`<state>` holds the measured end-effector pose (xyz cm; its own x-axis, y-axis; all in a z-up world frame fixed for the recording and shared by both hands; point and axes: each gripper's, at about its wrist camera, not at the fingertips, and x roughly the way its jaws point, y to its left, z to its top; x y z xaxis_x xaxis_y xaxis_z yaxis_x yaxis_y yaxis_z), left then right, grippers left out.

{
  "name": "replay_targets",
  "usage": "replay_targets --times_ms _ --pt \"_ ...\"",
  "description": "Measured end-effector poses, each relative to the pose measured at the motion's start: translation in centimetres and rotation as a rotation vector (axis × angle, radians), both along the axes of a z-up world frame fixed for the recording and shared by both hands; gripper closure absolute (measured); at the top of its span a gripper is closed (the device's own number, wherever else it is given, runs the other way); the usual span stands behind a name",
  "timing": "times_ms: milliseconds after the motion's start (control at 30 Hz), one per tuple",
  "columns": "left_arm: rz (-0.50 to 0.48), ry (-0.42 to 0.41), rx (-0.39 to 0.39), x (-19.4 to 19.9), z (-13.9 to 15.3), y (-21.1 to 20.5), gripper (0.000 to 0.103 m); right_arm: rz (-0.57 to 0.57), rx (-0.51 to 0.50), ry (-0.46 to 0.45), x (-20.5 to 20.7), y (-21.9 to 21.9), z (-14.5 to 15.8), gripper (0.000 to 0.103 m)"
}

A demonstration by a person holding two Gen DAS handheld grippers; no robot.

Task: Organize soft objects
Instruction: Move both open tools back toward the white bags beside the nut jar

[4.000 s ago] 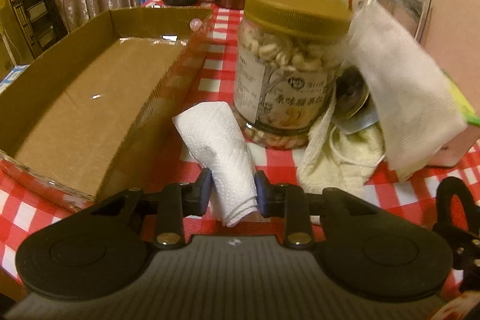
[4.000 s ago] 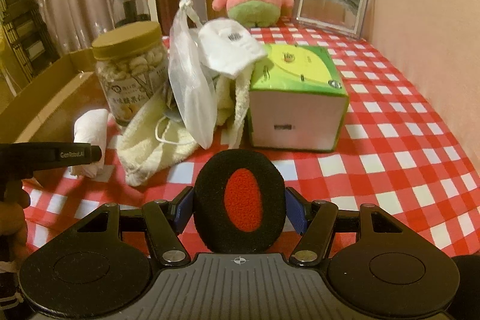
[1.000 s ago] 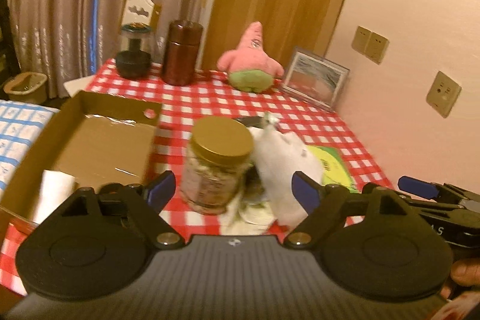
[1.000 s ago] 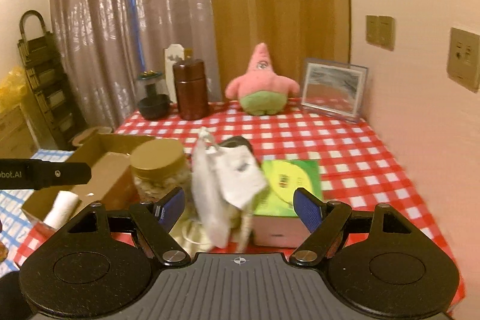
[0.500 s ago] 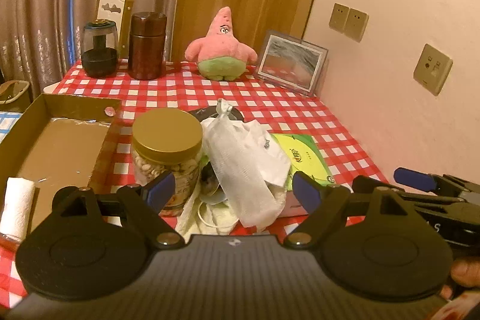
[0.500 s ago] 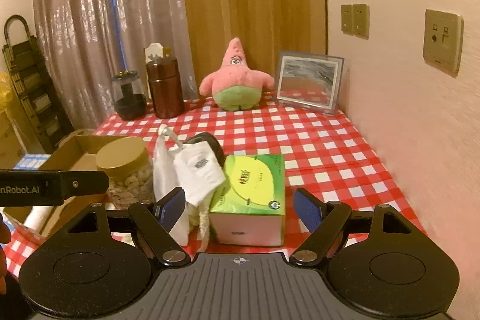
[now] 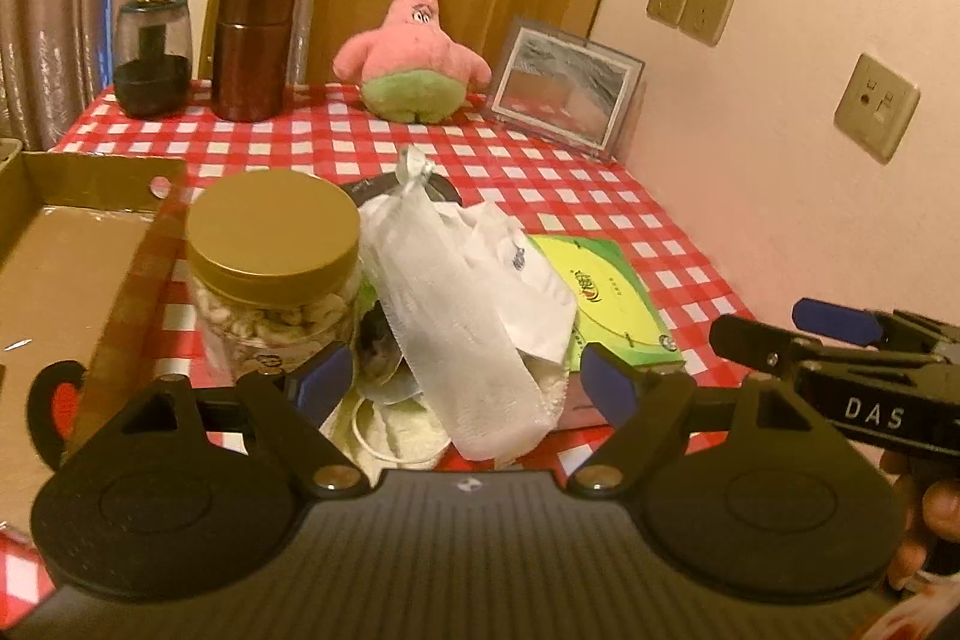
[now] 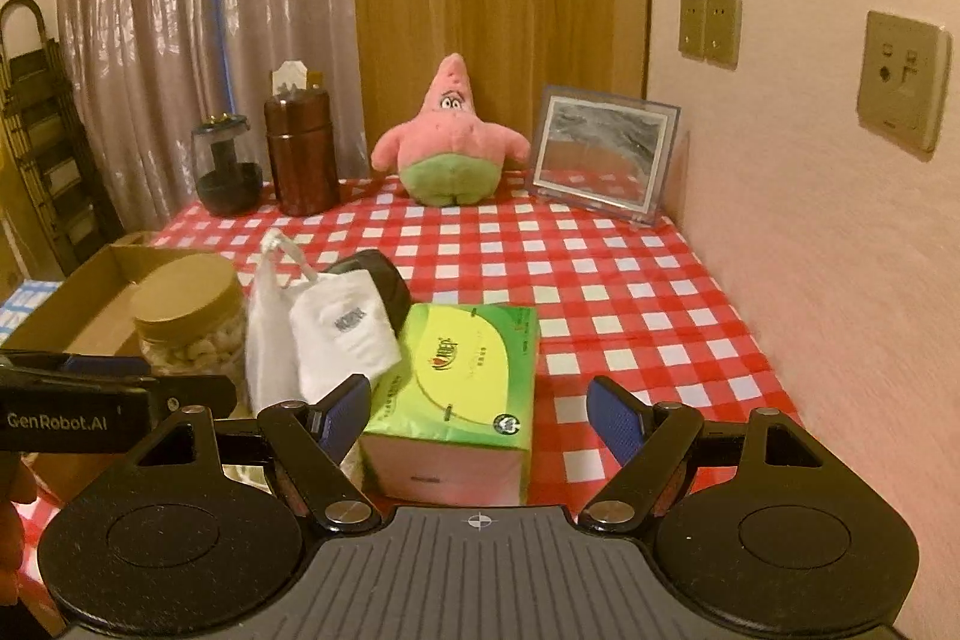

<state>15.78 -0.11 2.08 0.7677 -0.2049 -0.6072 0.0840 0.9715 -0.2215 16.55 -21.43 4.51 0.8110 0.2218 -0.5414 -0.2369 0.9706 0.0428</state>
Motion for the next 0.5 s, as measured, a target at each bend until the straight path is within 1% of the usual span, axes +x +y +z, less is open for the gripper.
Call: replay_targets --times_ms 133,200,233,300,433,500 --pt "0.004 0.019 -0.004 1.7 -1.4 -0.3 0.029 0.016 0.015 0.0 1.7 -0.5 -0.7 0.024" --pt "0.001 0.023 -0.006 2.5 -2.1 -0.5 0.035 0.014 0.027 0.002 2.4 -0.7 -1.0 0.024" --pt "-0.001 0.027 -0.003 2.8 -2.3 -0.6 0.035 0.015 0.037 0.003 2.7 -0.8 -1.2 0.024" --pt "0.001 0.029 0.008 3.4 -2.8 -0.8 0.044 0.021 0.047 0.003 3.1 -0.8 -1.5 0.024" --pt "0.006 0.023 0.039 4.1 -3.5 -1.1 0.051 0.035 0.057 0.026 3.7 -0.7 -2.4 0.024" --pt "0.006 0.02 0.042 4.4 -3.7 -1.2 0.057 0.04 0.063 0.033 4.0 -0.5 -2.7 0.024"
